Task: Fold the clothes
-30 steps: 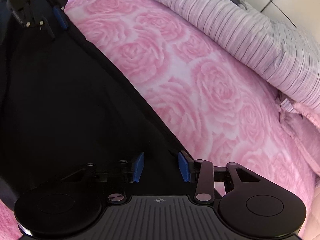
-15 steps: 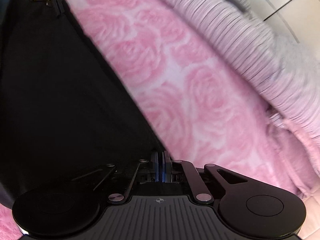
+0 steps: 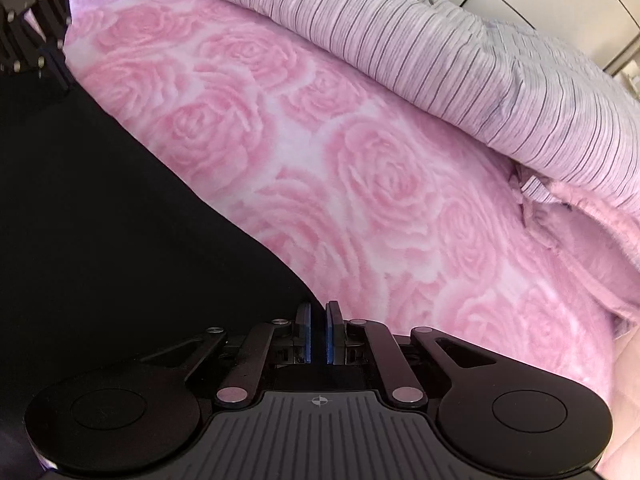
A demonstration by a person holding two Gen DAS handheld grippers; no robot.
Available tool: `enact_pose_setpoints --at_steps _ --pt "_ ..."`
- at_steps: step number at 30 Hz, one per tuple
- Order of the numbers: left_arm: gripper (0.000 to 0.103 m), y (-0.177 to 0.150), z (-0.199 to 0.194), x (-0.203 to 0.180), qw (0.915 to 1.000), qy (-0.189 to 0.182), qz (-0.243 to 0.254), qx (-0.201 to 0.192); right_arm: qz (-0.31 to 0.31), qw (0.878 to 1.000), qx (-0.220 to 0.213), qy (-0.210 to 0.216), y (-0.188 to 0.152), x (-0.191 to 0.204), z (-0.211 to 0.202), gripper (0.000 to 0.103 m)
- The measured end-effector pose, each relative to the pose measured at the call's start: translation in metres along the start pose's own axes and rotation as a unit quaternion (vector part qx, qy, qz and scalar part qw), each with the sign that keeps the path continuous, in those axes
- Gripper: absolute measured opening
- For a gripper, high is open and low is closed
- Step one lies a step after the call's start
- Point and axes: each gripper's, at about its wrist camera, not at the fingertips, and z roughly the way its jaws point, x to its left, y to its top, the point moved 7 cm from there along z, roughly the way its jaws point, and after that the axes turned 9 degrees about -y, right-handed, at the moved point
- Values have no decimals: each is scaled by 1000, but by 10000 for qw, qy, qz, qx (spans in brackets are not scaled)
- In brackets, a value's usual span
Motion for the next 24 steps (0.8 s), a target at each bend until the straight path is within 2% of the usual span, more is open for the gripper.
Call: enact_pose_setpoints --at_steps 4,6,8,11,13,15,18,21,23,24 --pt "5 -1 5 -1 9999 115 -76 51 161 9998 135 50 4 1 20 4" --pt "9 -1 -1 0 9997 209 -136 51 322 9995 19 -27 0 -1 15 6" --pt "13 -3 -10 2 9993 337 -146 97 450 9988 -91 -183 -6 -4 0 19" --pt "13 -1 -26 -2 9987 495 -92 38 809 9956 -160 -452 -32 -9 -41 39" --pt "13 6 -31 -14 9990 436 8 -13 1137 9909 -64 -725 -59 -13 -67 40" --pt "13 13 -25 -33 9996 227 161 40 1706 9813 243 -860 -99 -20 -85 40" --pt "13 21 -7 -60 9983 30 537 218 2254 9665 968 -754 -164 -22 -86 40" --pt "13 41 -5 -91 9973 -174 717 -10 2820 9527 855 -747 -182 -29 -113 40" --pt "13 58 -3 -120 9955 -506 766 -216 3206 9398 737 -928 -185 -34 -133 40" --pt "13 65 -1 -135 9939 -683 817 -280 3450 9323 664 -855 -185 -33 -139 40"
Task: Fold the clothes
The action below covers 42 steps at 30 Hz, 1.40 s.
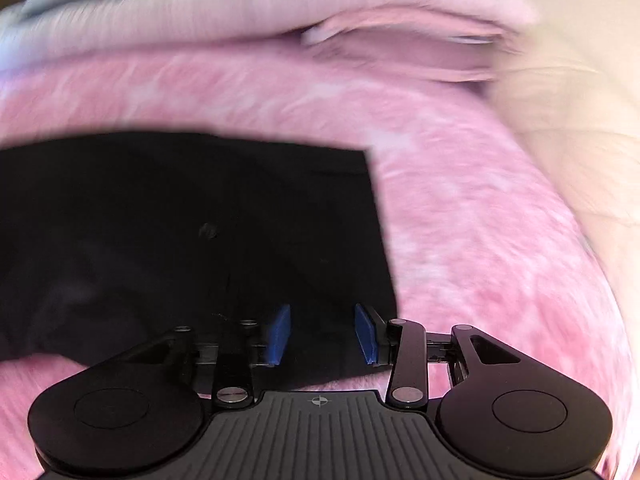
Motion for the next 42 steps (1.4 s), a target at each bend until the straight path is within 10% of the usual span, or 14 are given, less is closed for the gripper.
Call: enact_pose_setpoints --at_steps 6,9,16,26,42 --pt "10 -5 58 -65 9937 -428 833 610 -346 9990 252 155 -26 16 11 40" --pt "10 -3 38 -60 9968 -291 435 604 -205 9994 227 165 -28 15 -6 41" --pt "18 -60 -69 -72 9936 587 -598 755 316 9977 357 491 -54 39 -100 44" --pt "56 -194 -226 -143 9613 1503 -2202 687 624 9925 771 708 -100 114 -235 59" --pt "82 -340 -478 -156 9051 2686 -3226 -677 1070 9942 -22 -110 -11 296 -432 66"
